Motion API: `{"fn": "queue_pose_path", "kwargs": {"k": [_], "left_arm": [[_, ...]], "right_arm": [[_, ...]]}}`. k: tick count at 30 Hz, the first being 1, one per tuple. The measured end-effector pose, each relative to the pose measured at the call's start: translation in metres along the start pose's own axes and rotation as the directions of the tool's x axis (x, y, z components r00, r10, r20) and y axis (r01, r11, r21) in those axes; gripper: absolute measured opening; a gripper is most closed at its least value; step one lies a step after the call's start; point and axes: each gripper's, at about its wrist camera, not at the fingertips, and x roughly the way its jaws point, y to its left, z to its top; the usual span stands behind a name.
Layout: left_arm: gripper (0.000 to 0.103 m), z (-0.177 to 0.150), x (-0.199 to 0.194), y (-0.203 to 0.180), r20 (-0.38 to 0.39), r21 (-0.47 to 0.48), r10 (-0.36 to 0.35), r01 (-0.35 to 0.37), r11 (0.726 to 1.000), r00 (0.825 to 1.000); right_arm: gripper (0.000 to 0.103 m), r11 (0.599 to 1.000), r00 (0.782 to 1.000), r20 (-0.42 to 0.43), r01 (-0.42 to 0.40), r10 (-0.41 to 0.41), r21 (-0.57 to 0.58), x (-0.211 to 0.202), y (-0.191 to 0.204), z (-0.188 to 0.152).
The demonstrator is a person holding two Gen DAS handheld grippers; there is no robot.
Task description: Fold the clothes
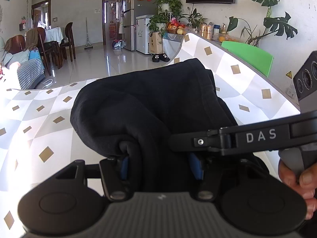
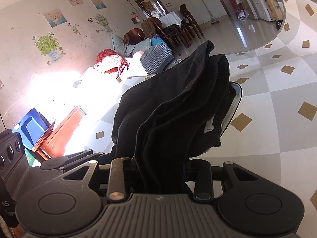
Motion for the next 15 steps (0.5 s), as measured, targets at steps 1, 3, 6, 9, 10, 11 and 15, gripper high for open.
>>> {"fn": "queue_pose_path", "kwargs": {"k": [1, 3, 6, 9, 10, 11, 15], "left_arm": [[0.055, 0.001, -0.001, -0.002, 0.002, 0.006, 0.001, -0.001, 1.0, 1.0], [0.055, 0.004, -0.001, -0.005, 0.004, 0.015, 0.003, -0.003, 1.0, 1.0], [0.055, 0.01, -0.001, -0.01, 0.008, 0.024, 0.001, -0.002, 1.0, 1.0], [0.055, 0.013, -0.001, -0.014, 0.013, 0.034, -0.001, 0.0, 0.999, 1.0], [0.055, 0.014, 0.0, -0.016, 0.014, 0.037, -0.001, 0.001, 0.999, 1.0], [0.055, 0.016, 0.001, -0.017, 0.015, 0.039, -0.002, 0.002, 0.999, 1.0], [0.055, 0.021, 0.004, -0.023, 0.018, 0.052, -0.005, 0.004, 0.999, 1.0]], "right_arm": [[0.035, 1.0, 1.0, 0.005, -0.001, 0.001, 0.002, -0.002, -0.001, 0.001], [0.035, 1.0, 1.0, 0.015, -0.002, 0.002, 0.004, -0.006, -0.003, 0.001], [0.035, 1.0, 1.0, 0.03, 0.001, -0.001, 0.003, -0.011, -0.004, 0.003], [0.035, 1.0, 0.999, 0.043, 0.004, -0.004, 0.003, -0.015, -0.006, 0.005], [0.035, 1.0, 0.999, 0.048, 0.005, -0.005, 0.004, -0.017, -0.007, 0.005], [0.035, 1.0, 0.999, 0.053, 0.007, -0.007, 0.005, -0.018, -0.007, 0.005], [0.035, 1.0, 0.998, 0.068, 0.016, -0.016, 0.004, -0.023, -0.011, 0.006]]}}
